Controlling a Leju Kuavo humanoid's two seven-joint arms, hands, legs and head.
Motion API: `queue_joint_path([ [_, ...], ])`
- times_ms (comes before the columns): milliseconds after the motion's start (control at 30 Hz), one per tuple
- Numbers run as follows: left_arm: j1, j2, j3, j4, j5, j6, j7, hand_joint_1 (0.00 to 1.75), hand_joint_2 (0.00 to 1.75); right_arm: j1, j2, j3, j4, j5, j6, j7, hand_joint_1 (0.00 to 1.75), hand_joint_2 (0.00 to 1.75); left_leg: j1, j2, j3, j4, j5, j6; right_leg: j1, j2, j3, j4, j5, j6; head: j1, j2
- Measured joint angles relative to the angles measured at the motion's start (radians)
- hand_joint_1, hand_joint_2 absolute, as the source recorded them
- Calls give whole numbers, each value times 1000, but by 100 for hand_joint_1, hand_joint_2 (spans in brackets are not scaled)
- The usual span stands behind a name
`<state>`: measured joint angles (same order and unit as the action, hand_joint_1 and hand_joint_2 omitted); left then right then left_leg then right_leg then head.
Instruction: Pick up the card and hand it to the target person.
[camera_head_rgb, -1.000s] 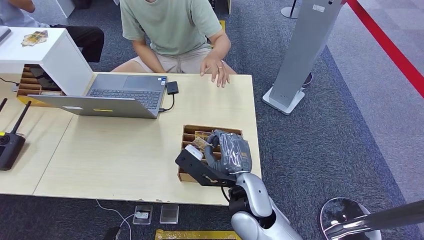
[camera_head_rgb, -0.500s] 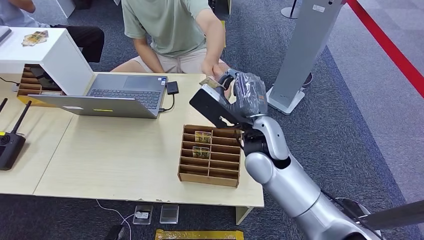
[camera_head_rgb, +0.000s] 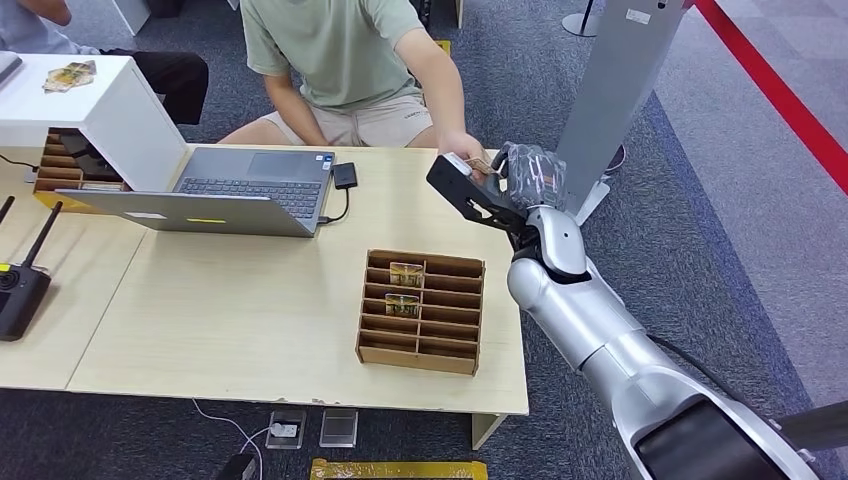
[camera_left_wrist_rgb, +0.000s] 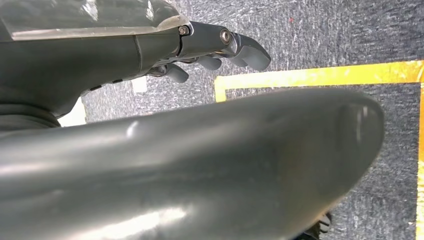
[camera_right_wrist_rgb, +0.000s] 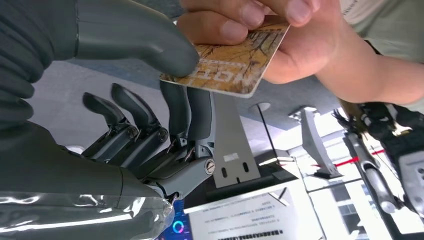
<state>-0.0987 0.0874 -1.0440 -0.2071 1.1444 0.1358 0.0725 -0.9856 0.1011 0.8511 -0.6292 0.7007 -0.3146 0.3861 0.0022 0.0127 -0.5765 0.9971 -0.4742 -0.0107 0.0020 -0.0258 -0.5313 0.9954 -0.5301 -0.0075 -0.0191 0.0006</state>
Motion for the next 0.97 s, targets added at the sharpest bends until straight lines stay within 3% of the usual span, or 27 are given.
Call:
queue_joint_path([
  [333, -7, 0, -20, 0, -16, 2, -6, 0, 0, -1, -2, -3, 93, -36, -53, -53, 0, 175, 0, 1, 0, 0, 0, 0, 0, 0, -1, 0, 0, 0, 0, 0],
  [533, -12, 0, -28, 0, -16, 9, -7, 0, 0, 0, -20, -17, 40, -72, -85, -87, 0, 175, 0, 1, 0, 0, 0, 0, 0, 1, -1, 0, 0, 0, 0, 0],
  [733, -6, 0, -33, 0, 17, 23, -15, 0, 0, 70, -68, -40, -187, -151, -56, -82, 0, 175, 0, 1, 0, 0, 0, 0, 0, 1, -1, 0, 0, 0, 0, 0],
  [967, 0, 0, -33, 0, 48, 36, -10, 0, 0, 288, -151, -85, -535, -348, -23, -148, 0, 175, 0, 1, 0, 0, 0, 0, 0, 1, -1, -1, 0, 0, 0, 0],
])
